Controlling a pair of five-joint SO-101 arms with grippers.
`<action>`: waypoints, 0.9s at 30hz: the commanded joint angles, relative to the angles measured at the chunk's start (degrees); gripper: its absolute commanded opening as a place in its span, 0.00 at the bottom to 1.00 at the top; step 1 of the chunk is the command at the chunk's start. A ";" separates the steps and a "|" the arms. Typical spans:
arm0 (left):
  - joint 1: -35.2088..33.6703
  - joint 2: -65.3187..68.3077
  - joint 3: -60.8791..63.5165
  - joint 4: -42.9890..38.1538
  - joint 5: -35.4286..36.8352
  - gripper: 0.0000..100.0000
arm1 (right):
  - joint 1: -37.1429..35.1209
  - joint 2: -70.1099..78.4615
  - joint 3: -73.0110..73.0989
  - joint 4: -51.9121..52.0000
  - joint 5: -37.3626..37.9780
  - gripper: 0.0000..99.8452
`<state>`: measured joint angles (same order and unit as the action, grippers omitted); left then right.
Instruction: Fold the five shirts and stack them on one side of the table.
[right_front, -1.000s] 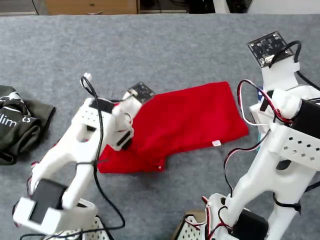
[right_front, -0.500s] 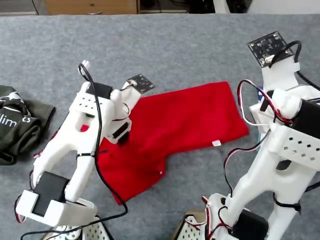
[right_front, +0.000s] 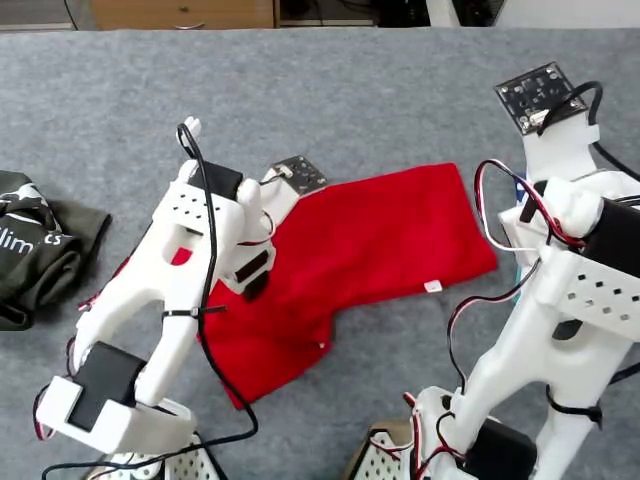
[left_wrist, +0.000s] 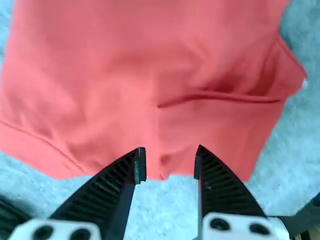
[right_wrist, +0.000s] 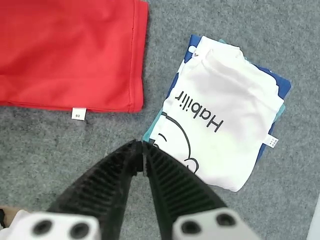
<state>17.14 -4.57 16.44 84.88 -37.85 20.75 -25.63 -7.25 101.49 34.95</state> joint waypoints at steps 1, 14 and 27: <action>0.88 -0.31 0.70 -3.43 -0.35 0.17 | 0.84 -1.89 0.04 0.88 0.79 0.00; 4.13 -0.40 8.18 -4.13 -0.44 0.15 | 0.48 -1.71 0.04 0.88 0.79 0.00; 0.35 -0.40 1.93 -6.15 -2.20 0.06 | 0.75 -1.89 0.04 0.88 0.70 0.00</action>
<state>19.34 -4.57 22.95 78.99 -40.66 20.75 -25.63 -7.25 101.49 34.95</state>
